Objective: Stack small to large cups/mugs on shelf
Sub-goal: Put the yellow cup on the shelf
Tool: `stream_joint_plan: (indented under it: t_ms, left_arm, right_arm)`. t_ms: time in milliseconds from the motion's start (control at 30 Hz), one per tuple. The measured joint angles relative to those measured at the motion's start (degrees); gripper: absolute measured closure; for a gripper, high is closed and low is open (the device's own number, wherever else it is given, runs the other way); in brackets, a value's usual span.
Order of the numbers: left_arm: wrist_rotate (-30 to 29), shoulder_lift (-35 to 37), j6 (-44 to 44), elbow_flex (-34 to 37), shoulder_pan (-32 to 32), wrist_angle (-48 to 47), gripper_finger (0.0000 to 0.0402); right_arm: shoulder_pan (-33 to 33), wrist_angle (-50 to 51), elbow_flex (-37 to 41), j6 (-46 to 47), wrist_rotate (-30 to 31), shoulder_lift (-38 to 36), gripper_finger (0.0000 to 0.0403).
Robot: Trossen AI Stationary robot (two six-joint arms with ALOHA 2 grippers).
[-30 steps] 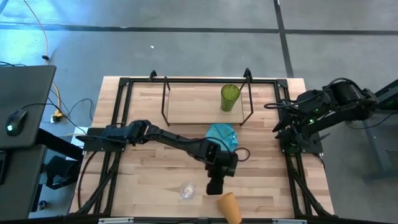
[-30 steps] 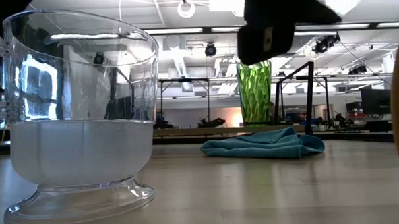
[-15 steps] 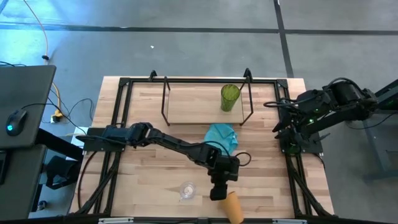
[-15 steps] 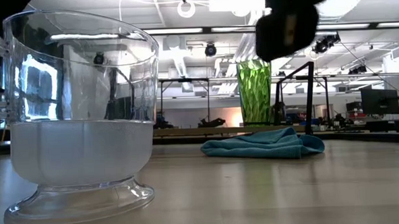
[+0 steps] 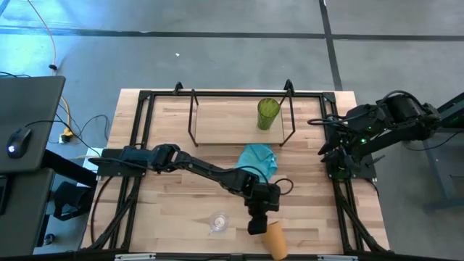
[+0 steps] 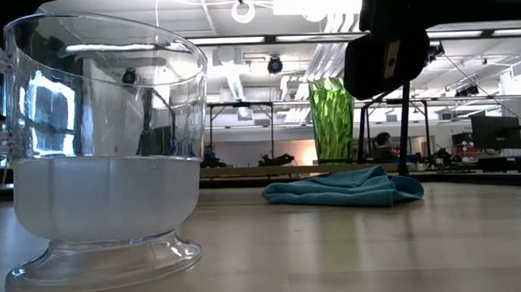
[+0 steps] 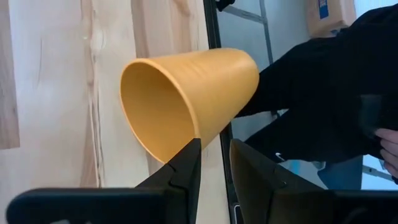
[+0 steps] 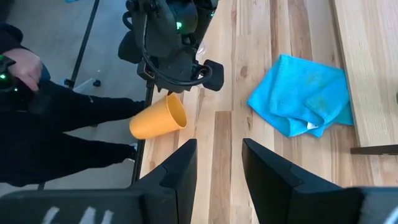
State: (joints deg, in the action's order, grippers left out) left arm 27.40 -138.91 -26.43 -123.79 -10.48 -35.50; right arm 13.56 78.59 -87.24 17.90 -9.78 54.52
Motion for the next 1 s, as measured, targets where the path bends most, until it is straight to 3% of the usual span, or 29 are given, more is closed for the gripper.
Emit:
stream_joint_plan:
  t_ms: [567, 767, 1000]
  left_arm:
    - [1.5, -4.7, -4.5, 0.0, 0.7, 10.9, 0.0325]
    - [-3.4, -4.7, -4.0, 0.0, 2.0, 12.5, 0.0325]
    - [-3.5, -4.7, -3.2, 0.0, 3.1, 11.7, 0.0325]
  right_arm:
    - [0.0, 0.0, 0.0, -0.2, -0.1, -0.3, 0.0284]
    - [0.0, 0.0, 0.0, 1.3, -0.4, -0.3, 0.0284]
    - [0.0, 9.0, 0.0, 8.5, -4.3, -0.2, 0.0284]
